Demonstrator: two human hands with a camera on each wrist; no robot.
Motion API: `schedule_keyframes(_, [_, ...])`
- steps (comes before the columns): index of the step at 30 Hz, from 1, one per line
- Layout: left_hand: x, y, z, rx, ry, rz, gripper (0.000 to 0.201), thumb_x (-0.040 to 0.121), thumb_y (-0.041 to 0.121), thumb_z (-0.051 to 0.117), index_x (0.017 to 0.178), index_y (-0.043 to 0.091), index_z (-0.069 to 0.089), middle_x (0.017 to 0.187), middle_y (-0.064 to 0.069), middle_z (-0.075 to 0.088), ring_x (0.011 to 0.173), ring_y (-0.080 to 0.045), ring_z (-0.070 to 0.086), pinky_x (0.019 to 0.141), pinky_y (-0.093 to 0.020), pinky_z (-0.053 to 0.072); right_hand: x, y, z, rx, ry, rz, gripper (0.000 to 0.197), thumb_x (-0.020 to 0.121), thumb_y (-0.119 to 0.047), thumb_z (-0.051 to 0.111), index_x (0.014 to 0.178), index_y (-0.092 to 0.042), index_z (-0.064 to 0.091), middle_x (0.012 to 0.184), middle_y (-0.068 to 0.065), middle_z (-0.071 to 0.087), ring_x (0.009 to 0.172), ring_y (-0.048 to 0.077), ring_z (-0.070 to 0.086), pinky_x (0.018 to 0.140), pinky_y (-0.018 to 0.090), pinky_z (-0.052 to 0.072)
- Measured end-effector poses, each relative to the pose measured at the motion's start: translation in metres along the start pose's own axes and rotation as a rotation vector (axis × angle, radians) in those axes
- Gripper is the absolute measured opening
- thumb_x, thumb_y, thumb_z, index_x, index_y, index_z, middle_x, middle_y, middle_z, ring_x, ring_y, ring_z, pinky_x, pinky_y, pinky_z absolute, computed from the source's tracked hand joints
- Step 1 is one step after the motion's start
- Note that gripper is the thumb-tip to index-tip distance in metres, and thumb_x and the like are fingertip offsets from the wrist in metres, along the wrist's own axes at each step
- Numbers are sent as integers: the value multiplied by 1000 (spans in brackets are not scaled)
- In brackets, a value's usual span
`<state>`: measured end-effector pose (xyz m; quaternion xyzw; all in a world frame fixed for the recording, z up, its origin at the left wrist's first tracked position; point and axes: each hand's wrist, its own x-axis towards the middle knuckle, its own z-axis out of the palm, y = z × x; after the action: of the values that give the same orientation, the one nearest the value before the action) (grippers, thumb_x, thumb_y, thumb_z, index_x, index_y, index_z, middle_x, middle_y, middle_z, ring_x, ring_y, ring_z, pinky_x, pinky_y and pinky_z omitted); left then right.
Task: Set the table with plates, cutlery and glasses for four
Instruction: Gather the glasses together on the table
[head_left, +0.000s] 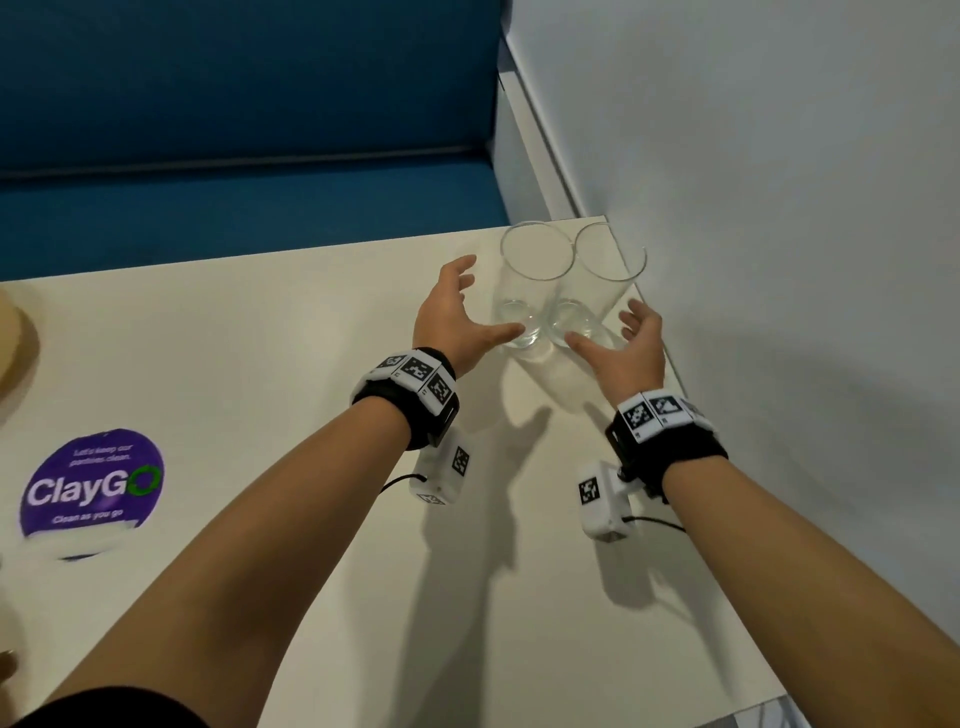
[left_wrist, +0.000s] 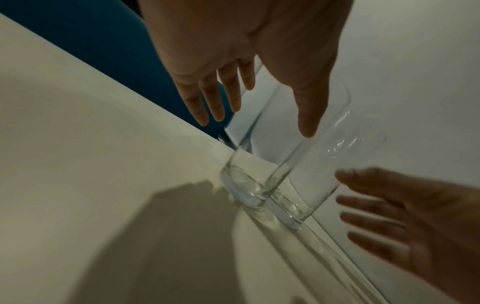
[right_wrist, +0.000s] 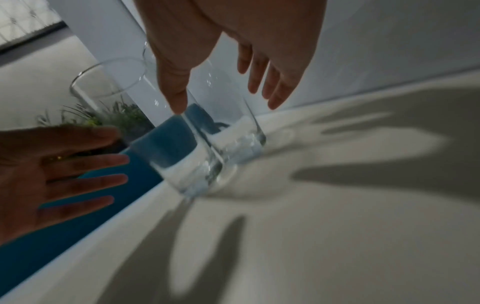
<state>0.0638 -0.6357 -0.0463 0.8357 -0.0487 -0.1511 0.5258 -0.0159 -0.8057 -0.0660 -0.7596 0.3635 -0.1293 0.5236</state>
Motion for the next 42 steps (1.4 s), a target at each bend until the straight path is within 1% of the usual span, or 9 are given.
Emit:
schedule_keyframes(4, [-36, -29, -47, -9, 67, 6, 79, 72, 29, 80, 138, 24, 36, 138, -1, 48, 126, -18, 47, 96, -23, 37, -59, 11, 23, 6, 32, -16, 78, 70, -21, 82, 135, -14, 39, 134, 4, 49, 126, 18, 45, 106, 30, 37])
schedule_keyframes(9, [-102, -68, -152, -44, 216, 46, 66, 77, 28, 76, 133, 24, 42, 133, 2, 52, 120, -13, 49, 95, -22, 37, -144, -19, 102, -69, -116, -171, 73, 71, -28, 80, 133, -20, 42, 131, 1, 49, 124, 17, 45, 107, 38, 38])
schedule_keyframes(15, [-181, -115, -312, 20, 355, 159, 63, 75, 26, 75, 131, 25, 45, 125, 5, 55, 111, -12, 51, 97, -30, 44, -273, -92, 235, -57, -335, -411, 71, 76, -28, 76, 138, -23, 41, 137, 0, 46, 123, 14, 45, 98, 25, 37])
schedule_keyframes(19, [-214, -137, -402, 129, 455, 204, 63, 75, 29, 74, 131, 22, 45, 123, 6, 54, 117, -16, 48, 101, -37, 42, -348, -124, 302, -26, -475, -430, 70, 77, -27, 75, 138, -24, 41, 138, 0, 47, 117, 10, 46, 93, 22, 35])
schedule_keyframes(25, [-254, -176, -514, 260, 711, 187, 67, 75, 29, 72, 135, 20, 43, 135, 4, 48, 127, -15, 40, 100, -14, 22, -422, -167, 392, -41, -725, -499, 76, 74, -31, 77, 139, -24, 39, 138, 0, 47, 122, 12, 46, 98, 23, 36])
schedule_keyframes(28, [-270, -202, -573, 302, 790, 156, 69, 78, 29, 69, 139, 18, 38, 141, 1, 43, 132, -16, 35, 105, -16, 21, -462, -177, 440, -29, -868, -472, 88, 66, -36, 82, 140, -29, 35, 138, -1, 45, 121, 9, 47, 104, 30, 41])
schedule_keyframes(36, [-301, -298, -716, 235, 749, -48, 83, 79, 26, 71, 147, 16, 24, 151, 0, 29, 140, -15, 27, 115, -29, 22, -550, -196, 543, -171, -1044, -459, 110, 55, -29, 89, 145, -28, 25, 144, -3, 39, 128, 13, 40, 105, 31, 35])
schedule_keyframes(39, [-296, -334, -746, 148, 684, -112, 91, 78, 25, 74, 149, 19, 17, 155, 0, 23, 142, -16, 25, 116, -33, 24, -568, -197, 566, -221, -1057, -437, 113, 54, -25, 90, 146, -23, 24, 145, -2, 38, 128, 12, 39, 100, 25, 34])
schedule_keyframes(42, [-280, -362, -757, 6, 550, -187, 103, 74, 21, 78, 150, 23, 9, 156, -4, 20, 142, -20, 26, 115, -39, 27, -578, -197, 579, -168, -1006, -376, 109, 55, -20, 90, 144, -23, 28, 137, -2, 46, 123, 12, 44, 96, 24, 36])
